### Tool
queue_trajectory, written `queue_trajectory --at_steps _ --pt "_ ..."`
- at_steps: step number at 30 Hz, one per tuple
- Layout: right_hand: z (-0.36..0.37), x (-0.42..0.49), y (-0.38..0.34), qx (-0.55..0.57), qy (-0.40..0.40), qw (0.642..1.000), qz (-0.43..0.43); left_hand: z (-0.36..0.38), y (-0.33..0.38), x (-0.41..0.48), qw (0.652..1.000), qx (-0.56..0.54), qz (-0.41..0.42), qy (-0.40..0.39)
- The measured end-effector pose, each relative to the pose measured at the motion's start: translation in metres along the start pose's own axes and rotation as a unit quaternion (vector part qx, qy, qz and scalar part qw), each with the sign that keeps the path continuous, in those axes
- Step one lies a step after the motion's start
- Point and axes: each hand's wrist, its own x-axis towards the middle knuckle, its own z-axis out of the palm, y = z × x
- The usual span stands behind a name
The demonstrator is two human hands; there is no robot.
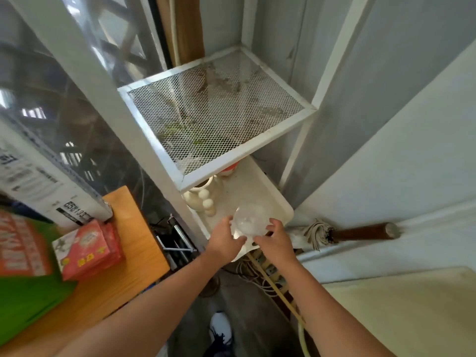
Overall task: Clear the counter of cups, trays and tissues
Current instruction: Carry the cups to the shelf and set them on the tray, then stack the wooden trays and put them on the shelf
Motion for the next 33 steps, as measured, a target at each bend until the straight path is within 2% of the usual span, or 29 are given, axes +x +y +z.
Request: queue_trajectory --at_steps 5,10,13,19,23,28,30,33 --pt "0.001 -0.046 -0.009 -0.099 0.002 0.995 -0.007 -0.024 0.006 -0.047 0.998 0.02 -0.019 -0.048" --pt "0.039 -0.112 -0.04 -0.165 -0.062 0.984 -0.014 -0.082 -0.01 -0.124 0.994 0.096 0.02 -0.047" --pt "0.088 -0.154 -0.063 -0.198 -0.123 0.972 -0.043 -0.126 -0.045 -0.177 0.992 0.119 0.01 -0.03" --pt "0.215 -0.259 -0.091 -0.319 -0.239 0.901 -0.168 -0.204 -0.16 -0.295 0.987 0.089 -0.094 0.099" --pt "0.294 -0.33 -0.086 -0.375 -0.321 0.839 -0.228 -0.24 -0.239 -0.371 0.972 0.067 -0.17 0.148" --pt "0.372 -0.402 -0.073 -0.436 -0.361 0.778 -0.271 -0.259 -0.31 -0.447 0.957 0.04 -0.226 0.175" --pt "0.395 -0.426 -0.068 -0.443 -0.37 0.764 -0.287 -0.263 -0.332 -0.471 0.953 0.023 -0.237 0.185" --pt "0.422 -0.452 -0.064 -0.44 -0.367 0.761 -0.303 -0.276 -0.354 -0.499 0.946 -0.001 -0.244 0.213"
